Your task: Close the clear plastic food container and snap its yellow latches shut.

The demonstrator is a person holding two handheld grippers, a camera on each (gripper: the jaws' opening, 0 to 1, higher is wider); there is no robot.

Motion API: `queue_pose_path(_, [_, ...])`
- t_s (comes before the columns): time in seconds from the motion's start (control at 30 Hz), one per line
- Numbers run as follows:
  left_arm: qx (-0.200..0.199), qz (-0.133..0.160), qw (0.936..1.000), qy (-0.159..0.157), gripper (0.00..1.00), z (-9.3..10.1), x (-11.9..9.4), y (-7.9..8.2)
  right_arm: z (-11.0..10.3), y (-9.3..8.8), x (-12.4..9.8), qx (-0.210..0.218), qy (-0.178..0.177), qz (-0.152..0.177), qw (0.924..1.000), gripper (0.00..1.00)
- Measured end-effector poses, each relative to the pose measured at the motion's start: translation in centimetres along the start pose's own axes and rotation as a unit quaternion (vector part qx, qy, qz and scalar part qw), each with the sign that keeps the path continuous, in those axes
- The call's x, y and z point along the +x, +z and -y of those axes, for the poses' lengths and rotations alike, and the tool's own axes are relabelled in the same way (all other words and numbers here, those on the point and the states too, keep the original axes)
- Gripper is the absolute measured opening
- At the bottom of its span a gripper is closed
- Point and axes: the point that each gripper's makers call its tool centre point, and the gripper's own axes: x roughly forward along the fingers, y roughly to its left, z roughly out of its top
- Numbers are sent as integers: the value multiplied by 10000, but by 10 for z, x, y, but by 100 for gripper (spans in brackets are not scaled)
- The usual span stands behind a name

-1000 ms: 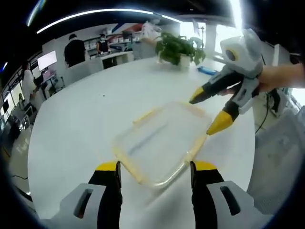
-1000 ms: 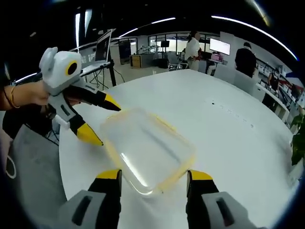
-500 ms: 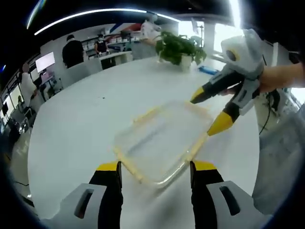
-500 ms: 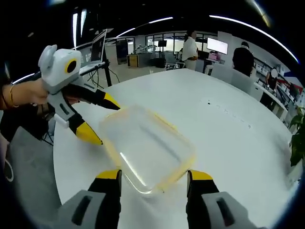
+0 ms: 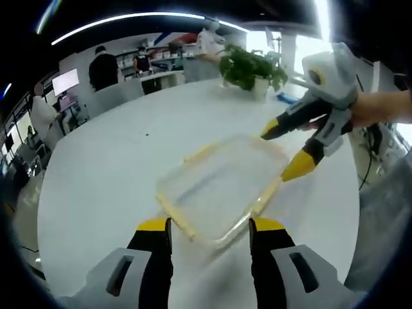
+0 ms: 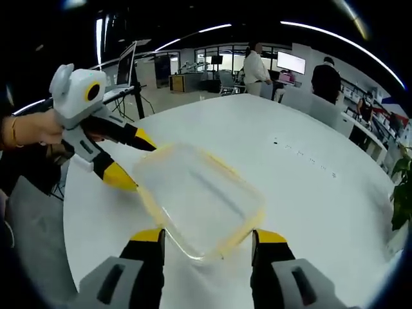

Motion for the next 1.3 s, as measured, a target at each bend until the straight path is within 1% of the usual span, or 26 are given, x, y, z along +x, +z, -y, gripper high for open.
queue_pose_path(0.17, [-22, 40, 10000, 60, 45, -5, 5, 3, 6, 2, 3, 38, -23, 20, 10000, 52])
queue_pose_path(0.37, [-14, 63, 9999, 104, 43, -7, 5, 4, 9, 3, 5, 103, -96, 48, 9999, 52])
queue_pose_path(0.47, [119, 31, 9998, 127, 43, -7, 5, 4, 9, 2, 5, 121, -90, 52, 9999, 52])
queue_pose_path(0.67, [90, -16, 9999, 82, 43, -7, 5, 0, 9, 2, 3, 249, -91, 150, 9995, 53])
queue_pose_path(0.83, [72, -28, 9999, 98, 44, -7, 0, -2, 9, -5, 1, 400, -134, 158, 9990, 53])
queue_pose_path(1.03, [30, -50, 9999, 96, 45, -5, -8, -5, 5, -12, -6, 511, -164, 164, 9984, 53])
queue_pose_path(1.13, [-55, 12, 10000, 79, 46, -1, -17, -5, 2, -17, -10, 573, -204, 175, 9980, 54])
queue_pose_path(1.3, [-80, 16, 9999, 91, 47, 3, -28, -10, -2, -19, -16, 671, -223, 230, 9972, 54])
